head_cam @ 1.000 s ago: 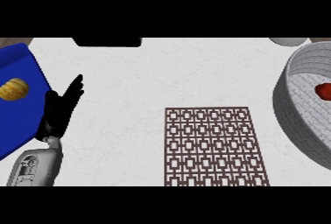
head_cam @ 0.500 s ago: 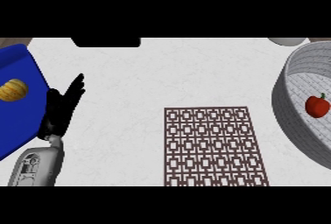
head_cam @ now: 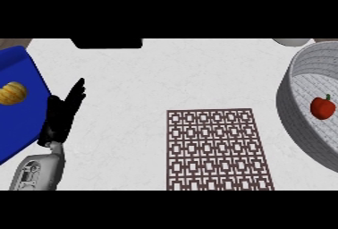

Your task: Pick the bell pepper from the placemat and place it in the basket

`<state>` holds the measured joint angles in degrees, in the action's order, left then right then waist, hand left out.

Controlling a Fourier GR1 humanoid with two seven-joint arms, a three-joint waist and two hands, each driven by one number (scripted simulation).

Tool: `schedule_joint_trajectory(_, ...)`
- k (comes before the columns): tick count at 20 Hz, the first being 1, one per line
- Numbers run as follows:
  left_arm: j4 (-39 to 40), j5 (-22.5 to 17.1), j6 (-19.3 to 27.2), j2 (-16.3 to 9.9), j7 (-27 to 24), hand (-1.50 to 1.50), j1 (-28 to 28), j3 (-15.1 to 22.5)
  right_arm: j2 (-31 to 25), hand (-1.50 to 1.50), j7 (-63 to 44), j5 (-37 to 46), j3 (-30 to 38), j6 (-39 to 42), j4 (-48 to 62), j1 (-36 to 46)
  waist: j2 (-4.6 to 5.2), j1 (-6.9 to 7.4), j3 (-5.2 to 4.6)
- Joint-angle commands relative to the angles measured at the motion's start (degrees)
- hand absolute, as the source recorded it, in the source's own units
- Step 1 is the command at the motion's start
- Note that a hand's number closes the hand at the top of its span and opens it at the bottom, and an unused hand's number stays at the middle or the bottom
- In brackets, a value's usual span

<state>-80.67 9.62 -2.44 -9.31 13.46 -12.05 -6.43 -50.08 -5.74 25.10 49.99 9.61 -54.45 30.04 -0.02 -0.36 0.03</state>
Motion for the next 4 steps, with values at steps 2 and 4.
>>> schedule_joint_trajectory(2,2.07,-0.38,-0.39,-0.81,-1.45,0.00,-0.44,-1.04,-7.55,-1.50,5.92,-5.41,8.24,7.09,6.26,-9.05,-0.05,-0.94,0.03)
schedule_joint_trajectory(4,0.55,0.94,1.26,0.26,-1.02,0.00,0.50,-0.08,-8.58,-1.50,11.27,-7.27,12.36,6.98,10.79,-12.60,-0.06,-0.79,0.09)
